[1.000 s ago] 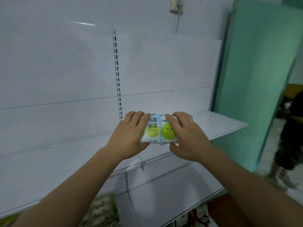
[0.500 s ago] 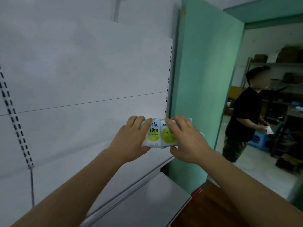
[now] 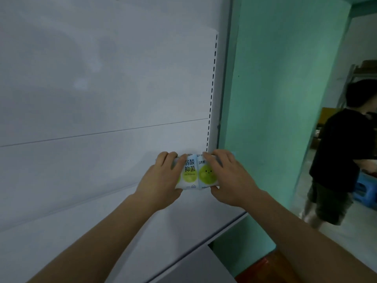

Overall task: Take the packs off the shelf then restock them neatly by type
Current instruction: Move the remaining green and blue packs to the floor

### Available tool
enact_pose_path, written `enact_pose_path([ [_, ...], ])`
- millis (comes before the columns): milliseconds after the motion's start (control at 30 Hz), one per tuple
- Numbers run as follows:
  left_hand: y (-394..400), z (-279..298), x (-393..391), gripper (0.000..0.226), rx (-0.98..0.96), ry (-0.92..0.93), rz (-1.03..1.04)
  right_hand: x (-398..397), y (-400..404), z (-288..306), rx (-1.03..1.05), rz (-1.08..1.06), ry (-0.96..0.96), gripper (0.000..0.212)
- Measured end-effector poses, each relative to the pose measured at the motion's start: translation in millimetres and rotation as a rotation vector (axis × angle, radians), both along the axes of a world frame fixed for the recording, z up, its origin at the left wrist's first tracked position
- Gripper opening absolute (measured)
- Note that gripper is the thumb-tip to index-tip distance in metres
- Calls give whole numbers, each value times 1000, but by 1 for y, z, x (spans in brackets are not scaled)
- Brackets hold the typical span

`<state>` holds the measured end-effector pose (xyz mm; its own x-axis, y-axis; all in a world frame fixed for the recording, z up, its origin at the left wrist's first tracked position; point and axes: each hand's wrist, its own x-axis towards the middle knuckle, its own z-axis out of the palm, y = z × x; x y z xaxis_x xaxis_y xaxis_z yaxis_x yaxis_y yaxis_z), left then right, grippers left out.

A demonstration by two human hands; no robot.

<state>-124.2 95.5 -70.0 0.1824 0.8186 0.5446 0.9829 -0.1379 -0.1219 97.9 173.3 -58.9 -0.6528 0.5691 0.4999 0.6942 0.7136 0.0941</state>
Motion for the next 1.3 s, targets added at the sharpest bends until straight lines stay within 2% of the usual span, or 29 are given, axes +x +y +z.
enact_pose_path([
  [167,40,-16,8,91,-4,-28,180,-5,74,-12,2,189,-30,88],
  [400,74,-33,22,90,-64,-56,384,-18,138,-27,-46,339,-37,91],
  [600,90,-40,12,87,-26,-45,491,-38,166,-39,39,324,-25,78],
  [1000,98,-37,1,82,-51,-5,529,-51,180,-37,-13,299,-97,85],
  [1300,98,-35,13,87,-101,8,651,-48,181,-37,-1,256,-134,91],
])
